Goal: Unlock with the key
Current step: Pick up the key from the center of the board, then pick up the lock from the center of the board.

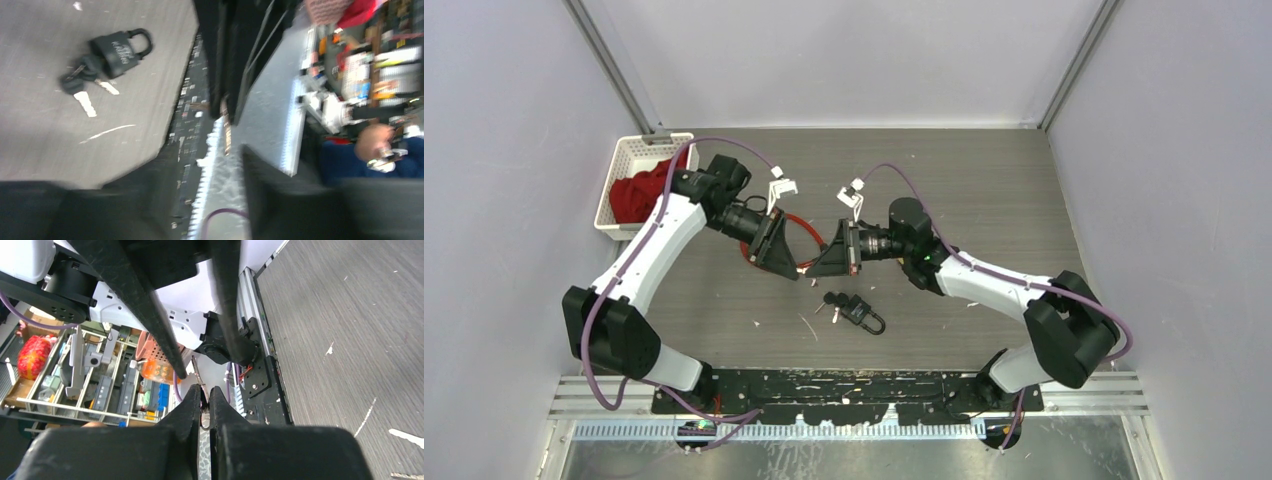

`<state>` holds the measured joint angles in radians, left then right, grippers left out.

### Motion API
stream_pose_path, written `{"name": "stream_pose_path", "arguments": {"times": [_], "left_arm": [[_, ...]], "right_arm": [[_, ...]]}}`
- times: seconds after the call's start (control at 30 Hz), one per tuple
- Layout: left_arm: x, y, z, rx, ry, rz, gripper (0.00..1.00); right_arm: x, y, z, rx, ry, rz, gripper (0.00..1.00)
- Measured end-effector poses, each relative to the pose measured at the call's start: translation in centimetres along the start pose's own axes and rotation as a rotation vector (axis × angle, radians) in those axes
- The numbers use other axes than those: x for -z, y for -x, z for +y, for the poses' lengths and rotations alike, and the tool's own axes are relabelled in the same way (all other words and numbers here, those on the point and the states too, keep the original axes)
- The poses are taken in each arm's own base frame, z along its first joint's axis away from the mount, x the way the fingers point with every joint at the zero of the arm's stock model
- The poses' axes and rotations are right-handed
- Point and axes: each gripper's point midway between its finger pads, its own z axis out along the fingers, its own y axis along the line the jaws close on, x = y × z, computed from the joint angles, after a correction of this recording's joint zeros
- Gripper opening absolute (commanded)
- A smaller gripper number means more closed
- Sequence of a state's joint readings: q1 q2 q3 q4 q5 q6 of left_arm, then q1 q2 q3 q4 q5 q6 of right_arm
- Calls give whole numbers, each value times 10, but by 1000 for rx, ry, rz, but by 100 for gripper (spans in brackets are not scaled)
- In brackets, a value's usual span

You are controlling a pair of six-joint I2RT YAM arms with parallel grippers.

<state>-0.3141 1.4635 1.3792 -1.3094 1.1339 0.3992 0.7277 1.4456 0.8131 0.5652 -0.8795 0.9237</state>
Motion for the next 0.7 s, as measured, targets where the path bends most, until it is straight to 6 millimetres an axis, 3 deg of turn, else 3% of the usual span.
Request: {"name": "stream_pose_path", "arguments": {"times": [0.07, 0.1, 0.27, 0.37, 0.57, 0.7], "left_arm": [[0, 0, 9, -14, 44, 8, 82], [1, 0, 15, -24, 73, 15, 86], [6, 0, 51, -97, 220, 72, 87], [6, 9, 84, -166, 289, 148, 87], [-13, 17, 164, -304, 354, 366, 87], [-34, 25, 205, -417, 319, 484, 87]], "right_arm": [[5, 5, -2, 0, -15, -18, 1], [9, 7, -3, -1, -26, -27, 1], [39, 23, -28, -9, -180, -94, 1], [63, 22, -50, -52, -316, -116, 1], [97, -5, -82, -147, -540, -95, 1], [112, -21, -82, -169, -611, -85, 1]]}}
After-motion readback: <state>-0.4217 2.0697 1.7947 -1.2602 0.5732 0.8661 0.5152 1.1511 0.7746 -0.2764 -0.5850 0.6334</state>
